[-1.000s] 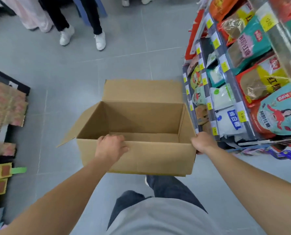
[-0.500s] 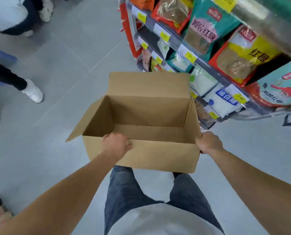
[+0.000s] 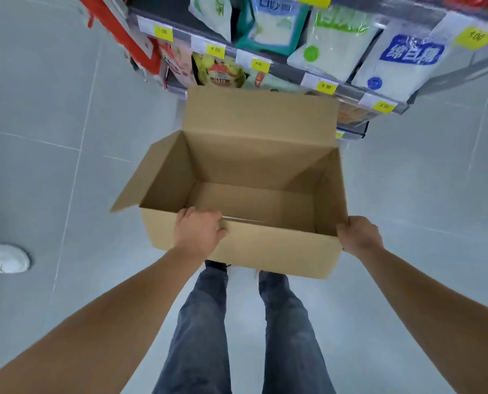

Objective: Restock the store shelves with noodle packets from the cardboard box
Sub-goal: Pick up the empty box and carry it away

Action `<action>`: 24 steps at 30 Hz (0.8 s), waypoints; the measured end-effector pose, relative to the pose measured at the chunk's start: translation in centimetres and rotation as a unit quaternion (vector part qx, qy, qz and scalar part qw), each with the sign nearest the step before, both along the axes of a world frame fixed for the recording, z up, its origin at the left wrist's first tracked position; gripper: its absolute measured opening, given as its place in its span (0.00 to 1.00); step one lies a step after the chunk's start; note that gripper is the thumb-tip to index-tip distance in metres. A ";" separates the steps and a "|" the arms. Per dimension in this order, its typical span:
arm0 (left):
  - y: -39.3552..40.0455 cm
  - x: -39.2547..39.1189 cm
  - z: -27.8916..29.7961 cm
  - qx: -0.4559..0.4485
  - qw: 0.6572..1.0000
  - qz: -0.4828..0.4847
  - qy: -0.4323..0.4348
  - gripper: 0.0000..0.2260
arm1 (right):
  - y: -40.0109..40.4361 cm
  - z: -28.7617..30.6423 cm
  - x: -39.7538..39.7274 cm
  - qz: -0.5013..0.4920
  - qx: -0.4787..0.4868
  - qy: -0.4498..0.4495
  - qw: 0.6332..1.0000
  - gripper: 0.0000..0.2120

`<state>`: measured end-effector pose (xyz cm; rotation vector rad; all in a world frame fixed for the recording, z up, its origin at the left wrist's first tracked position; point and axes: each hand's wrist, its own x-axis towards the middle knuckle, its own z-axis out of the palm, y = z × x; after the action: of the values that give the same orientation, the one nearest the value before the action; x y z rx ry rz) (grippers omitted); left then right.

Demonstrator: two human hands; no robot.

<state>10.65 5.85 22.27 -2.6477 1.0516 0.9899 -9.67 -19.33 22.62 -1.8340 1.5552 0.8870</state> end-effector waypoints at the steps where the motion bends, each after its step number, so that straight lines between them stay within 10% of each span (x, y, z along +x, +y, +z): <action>1: 0.1 0.4 -1.5 0.000 1.000 -0.007 -0.001 0.09 | 0.5 -1.4 0.0 -0.011 -0.002 0.001 1.000 0.10; 24: -2.4 -1.9 -34.0 -0.039 0.998 -0.028 -0.040 0.08 | 0.4 -34.6 -2.0 -0.077 -0.110 -0.127 0.983 0.12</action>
<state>8.74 3.49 -11.73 -2.6784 1.1639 0.8397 -11.70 -18.94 -11.95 -1.8611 1.6550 0.4058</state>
